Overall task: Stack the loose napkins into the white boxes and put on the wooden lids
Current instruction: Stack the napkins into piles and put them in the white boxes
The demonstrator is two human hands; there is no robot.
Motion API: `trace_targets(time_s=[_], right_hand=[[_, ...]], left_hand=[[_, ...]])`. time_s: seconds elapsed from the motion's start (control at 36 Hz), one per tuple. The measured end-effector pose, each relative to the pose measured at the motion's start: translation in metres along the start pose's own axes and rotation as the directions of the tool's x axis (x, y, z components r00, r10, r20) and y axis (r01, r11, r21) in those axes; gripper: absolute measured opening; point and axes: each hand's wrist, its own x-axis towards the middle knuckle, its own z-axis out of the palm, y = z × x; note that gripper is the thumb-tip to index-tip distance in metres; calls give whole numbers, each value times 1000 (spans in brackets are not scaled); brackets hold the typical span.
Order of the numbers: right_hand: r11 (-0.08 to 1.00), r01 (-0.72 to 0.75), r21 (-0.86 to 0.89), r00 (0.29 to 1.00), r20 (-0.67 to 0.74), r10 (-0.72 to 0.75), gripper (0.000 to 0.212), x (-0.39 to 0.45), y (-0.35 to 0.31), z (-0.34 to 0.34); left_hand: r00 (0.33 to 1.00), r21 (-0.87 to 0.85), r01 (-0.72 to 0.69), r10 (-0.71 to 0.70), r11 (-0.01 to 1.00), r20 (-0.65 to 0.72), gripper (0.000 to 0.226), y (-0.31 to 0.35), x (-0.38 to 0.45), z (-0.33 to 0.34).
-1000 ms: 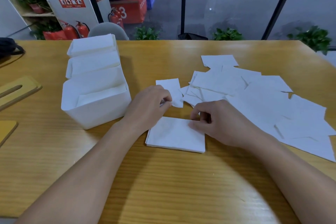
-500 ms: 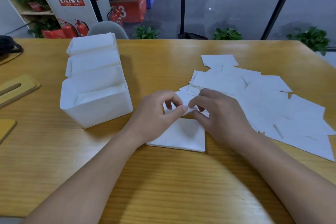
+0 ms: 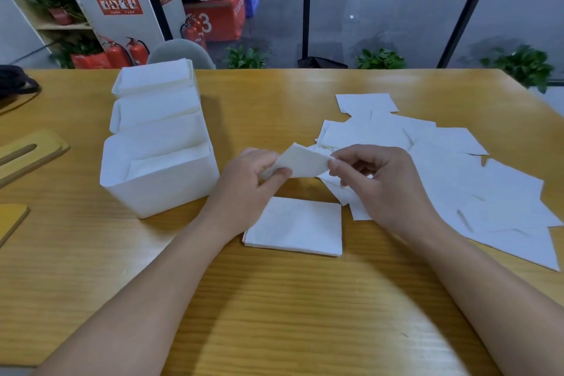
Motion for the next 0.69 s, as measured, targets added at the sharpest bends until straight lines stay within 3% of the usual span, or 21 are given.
trace_targets(time_s=[0.08,0.17,0.22,0.28,0.33,0.44,0.5,0.58,0.69], right_hand=[[1000,-7,-8,1000,-14,7,11,2,1,-1],[992,39,-123,999,2,-39,9,3,5,-3],[975,82,-207,996,47,-74,6,1,5,-3],[960,132,-246,990,82,-115,26,-1,3,-1],[956,172,-237,985,73,-159,32,-3,0,2],[947,228,-228,973,15,-231,4,-3,-1,9],[954,209,-214,976,-21,-218,6,-4,-2,9],[985,119,-125,991,-53,-126,7,-4,-6,4],[998,-51,30,999,3,51,7,-14,-10,1]], left_hand=[[999,-64,8,-11,998,-40,22,6,-2,-2],[997,-128,-3,-7,992,-78,17,13,-3,-4],[994,-59,-67,61,996,-86,15,12,-4,-5],[983,74,-154,161,985,-91,15,10,-4,-6],[966,186,-222,242,957,-90,15,10,-4,-5],[947,272,-276,309,922,-86,13,15,-4,-6],[957,182,-236,261,955,-129,9,18,-7,-8],[983,-111,-91,71,990,-169,3,16,-11,-11],[981,-275,-26,-29,961,-193,31,14,-15,-17]])
